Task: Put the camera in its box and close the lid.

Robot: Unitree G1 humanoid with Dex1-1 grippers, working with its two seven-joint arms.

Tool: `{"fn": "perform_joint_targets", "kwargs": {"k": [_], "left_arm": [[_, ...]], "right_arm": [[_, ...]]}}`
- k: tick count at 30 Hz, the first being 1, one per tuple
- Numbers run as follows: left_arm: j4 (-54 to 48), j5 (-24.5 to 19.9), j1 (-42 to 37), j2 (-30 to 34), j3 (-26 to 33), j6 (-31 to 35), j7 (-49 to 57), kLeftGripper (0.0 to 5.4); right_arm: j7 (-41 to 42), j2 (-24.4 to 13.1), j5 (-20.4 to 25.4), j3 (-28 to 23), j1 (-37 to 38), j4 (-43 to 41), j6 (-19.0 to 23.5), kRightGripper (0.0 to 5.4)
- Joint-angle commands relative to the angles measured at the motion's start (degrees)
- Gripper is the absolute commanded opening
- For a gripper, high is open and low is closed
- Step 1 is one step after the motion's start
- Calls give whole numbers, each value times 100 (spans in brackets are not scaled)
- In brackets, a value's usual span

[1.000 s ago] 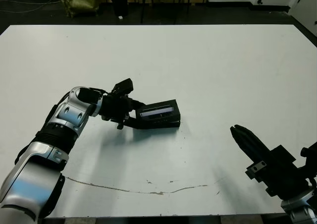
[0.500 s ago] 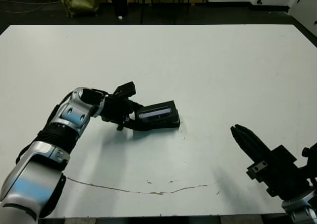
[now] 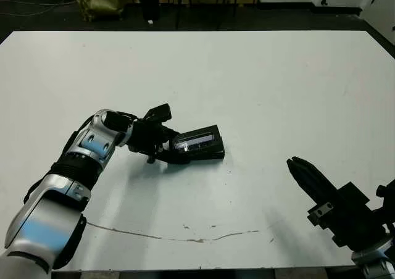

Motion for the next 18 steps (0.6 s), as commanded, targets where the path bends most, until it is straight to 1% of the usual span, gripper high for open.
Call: {"fn": "perform_joint_targets", "kwargs": {"k": [1,4,6,10,13,18], "left_arm": [[106,130,-82,-11,-69,-33,-9,242],[151,164,-131,-79,-90,-53,-34,242],[155,198,-164,-103,-113,-81,-38,242],[205,312,-292,-152,-217,-75,-60,242],[257,361,-369,-209,-264,-57,-67,242],[372,470,-489,-314,-342,-112,-103,242]], "right_arm": [[-10,-25,-58,-65,76,43,-24,0],[16,-49,-51,-87,93,13,-14,0],[-94,-59,5,-104,121,-67,124,0],[-51,-23,-109,-52,142,-32,-20,0],[-76,-50,-150,-63,181,-100,11,0],[-79,3,-83,-68,240,-123,5,0]]}}
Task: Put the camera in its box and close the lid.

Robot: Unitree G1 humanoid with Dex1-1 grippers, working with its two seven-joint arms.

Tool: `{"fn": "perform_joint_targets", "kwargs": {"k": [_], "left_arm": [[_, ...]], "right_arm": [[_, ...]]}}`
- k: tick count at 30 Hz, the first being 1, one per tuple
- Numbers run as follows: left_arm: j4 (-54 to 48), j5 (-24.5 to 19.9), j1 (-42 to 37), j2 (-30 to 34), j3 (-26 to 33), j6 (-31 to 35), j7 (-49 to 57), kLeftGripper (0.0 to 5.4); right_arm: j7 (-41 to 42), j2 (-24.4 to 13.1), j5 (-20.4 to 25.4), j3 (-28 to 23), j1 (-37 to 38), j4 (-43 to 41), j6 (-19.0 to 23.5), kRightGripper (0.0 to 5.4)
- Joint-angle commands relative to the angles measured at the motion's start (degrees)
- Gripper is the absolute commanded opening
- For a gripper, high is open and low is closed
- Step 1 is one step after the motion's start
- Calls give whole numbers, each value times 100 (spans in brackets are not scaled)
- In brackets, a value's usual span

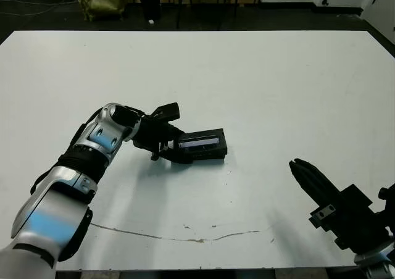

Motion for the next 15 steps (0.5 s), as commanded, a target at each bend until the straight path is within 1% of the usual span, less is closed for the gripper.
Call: {"fn": "perform_joint_targets", "kwargs": {"k": [1,3,10,15], "left_arm": [[100,166,-158,-123,-152,-9,-5,242],[137,209,-213,-165,-186,77,-17,242],[377,288,-333,-284,-271,5,-48,241],[502,426,-447,-361,-410,-83,-95,241]], "right_arm": [[-21,14,34,-4,98,-21,21,0],[8,21,93,-6,115,-18,18,0],[12,6,71,-10,201,-60,-8,0],[13,35,48,19,221,-56,-33,0]]}}
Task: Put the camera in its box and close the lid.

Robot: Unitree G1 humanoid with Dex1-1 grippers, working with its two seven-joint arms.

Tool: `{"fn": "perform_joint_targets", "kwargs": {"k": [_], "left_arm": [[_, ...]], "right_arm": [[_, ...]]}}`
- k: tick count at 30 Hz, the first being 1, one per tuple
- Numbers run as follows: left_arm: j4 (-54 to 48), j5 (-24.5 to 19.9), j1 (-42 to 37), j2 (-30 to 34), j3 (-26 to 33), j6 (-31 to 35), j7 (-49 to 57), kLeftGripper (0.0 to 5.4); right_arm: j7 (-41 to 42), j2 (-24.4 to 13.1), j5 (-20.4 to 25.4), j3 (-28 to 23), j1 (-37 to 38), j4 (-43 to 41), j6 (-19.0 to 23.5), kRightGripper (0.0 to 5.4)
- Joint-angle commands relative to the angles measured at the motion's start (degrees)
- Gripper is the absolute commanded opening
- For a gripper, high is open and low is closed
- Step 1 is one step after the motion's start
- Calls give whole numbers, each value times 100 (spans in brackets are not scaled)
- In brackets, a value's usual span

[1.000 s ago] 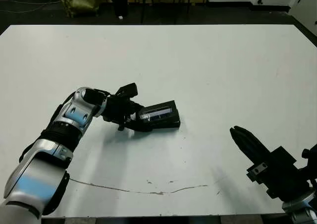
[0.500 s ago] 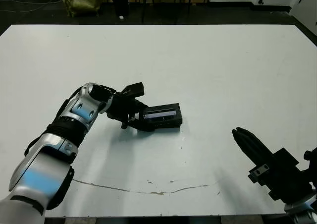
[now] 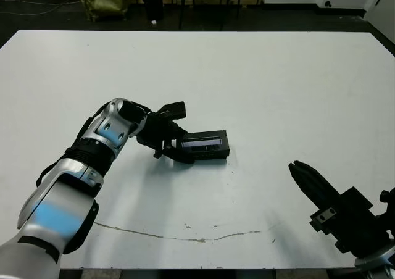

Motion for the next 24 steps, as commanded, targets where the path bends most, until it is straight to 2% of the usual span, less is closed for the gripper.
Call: {"fn": "perform_joint_targets", "kwargs": {"k": [1,5,12,18,24], "left_arm": [[124,208,-99,-204,-212,-42,-36,241],[271,328,-247,-264,-391,-241,-331,241],[675,518,-495,-336,-614,-822,-760,400],[895,538,-620,-396,-636,-838,-1107,538],[944,584,-654,-413,-638,-921,-1178,538]], "right_arm": [[-56,28,-35,25,88,-26,1,0],[-100,6,-79,38,118,-88,25,0],[41,27,9,65,123,16,-69,0],[41,62,-163,106,175,56,-225,0],[-59,21,-117,117,171,-3,-119,0]]}}
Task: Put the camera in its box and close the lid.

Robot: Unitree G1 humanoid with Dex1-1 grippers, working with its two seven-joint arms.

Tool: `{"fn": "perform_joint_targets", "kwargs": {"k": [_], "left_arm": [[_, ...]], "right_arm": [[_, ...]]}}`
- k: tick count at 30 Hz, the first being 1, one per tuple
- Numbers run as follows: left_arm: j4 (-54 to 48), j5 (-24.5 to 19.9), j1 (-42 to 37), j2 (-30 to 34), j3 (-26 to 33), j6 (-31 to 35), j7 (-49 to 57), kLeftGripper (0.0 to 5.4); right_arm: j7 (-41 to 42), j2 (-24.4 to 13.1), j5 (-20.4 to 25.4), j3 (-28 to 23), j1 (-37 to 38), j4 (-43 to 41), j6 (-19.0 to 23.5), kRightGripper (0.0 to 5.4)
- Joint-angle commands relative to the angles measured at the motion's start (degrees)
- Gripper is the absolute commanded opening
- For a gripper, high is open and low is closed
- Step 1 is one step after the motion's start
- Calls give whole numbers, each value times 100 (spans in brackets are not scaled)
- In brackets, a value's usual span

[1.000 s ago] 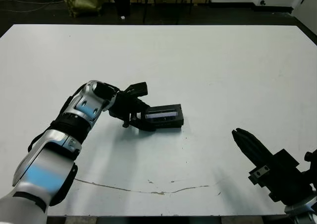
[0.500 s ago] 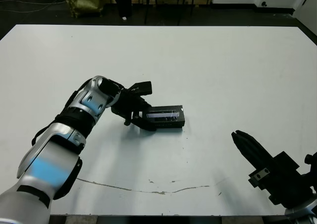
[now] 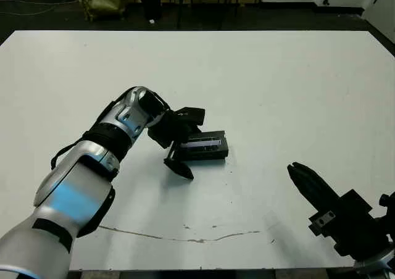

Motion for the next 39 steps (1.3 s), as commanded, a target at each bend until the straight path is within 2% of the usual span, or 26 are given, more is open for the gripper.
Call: {"fn": "perform_joint_targets", "kwargs": {"k": [1,10,15,20,39], "left_arm": [[92,109,94,-49,-99,-55,-260,538],[148,9,176,-82,105,-78,-24,538],[-42,-68,346,-51,398,-480,561,538],[-223,-84,514,-60,495,-697,902,538],[-264,-154,534,-81,469,-436,377,538]], "right_arm": [[-59,-21,24,10,68,13,121,0],[-228,-97,47,-1,92,-95,270,0],[-19,-85,-17,-10,45,71,65,0],[59,-38,17,3,42,111,42,0],[205,-39,-42,6,57,234,-92,0]]}}
